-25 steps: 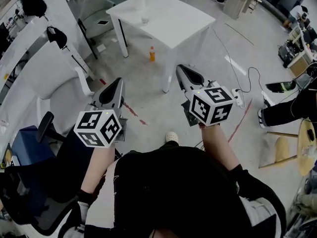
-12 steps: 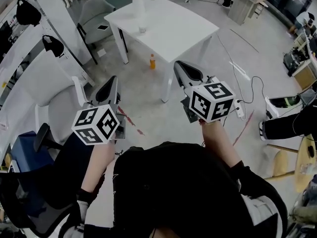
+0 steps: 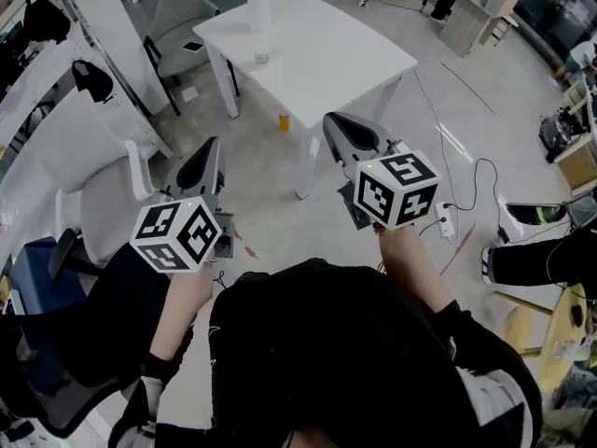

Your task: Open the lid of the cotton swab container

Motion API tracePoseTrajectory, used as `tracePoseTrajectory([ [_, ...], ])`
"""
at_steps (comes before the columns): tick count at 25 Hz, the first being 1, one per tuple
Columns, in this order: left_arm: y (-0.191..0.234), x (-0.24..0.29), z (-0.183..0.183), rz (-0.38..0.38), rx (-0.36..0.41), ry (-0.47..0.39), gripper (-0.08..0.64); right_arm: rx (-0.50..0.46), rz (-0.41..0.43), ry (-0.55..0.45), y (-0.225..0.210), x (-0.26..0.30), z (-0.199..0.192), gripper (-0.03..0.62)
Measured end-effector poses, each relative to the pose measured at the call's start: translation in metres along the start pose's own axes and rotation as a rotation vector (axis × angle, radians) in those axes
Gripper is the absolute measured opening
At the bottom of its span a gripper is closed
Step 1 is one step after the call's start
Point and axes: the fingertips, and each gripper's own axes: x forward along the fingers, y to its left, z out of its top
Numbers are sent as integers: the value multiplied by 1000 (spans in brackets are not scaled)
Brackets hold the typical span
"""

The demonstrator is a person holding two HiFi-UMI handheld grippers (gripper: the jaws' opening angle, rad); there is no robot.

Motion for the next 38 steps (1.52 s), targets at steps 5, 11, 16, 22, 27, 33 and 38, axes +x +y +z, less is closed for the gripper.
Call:
tracePoseTrajectory([
  [5,-7,5,-16,22,7,35,11,30,13,33,-17,-2,-18,5],
  [11,1,2,-9,62,4,23,11,53,15,60,-24,-4,-32,5],
  [16,-10,12,-15,32,14,38,11,109,9,48,-35,-9,-35,5],
  [22,-4,26,-25,29,12,58,11,143,-10,69,-48,-2,-48,5],
  [27,5,39,-32,28,-10,72,11,141,-13,92,-52,8,-53,5],
  [33,13,61,-31,14,-22,83,11,145,-26,108,-63,22,-53,5],
  [38,17,83,-32,-5,-17,95,11,154,-51,116,-79,32,-55,5],
])
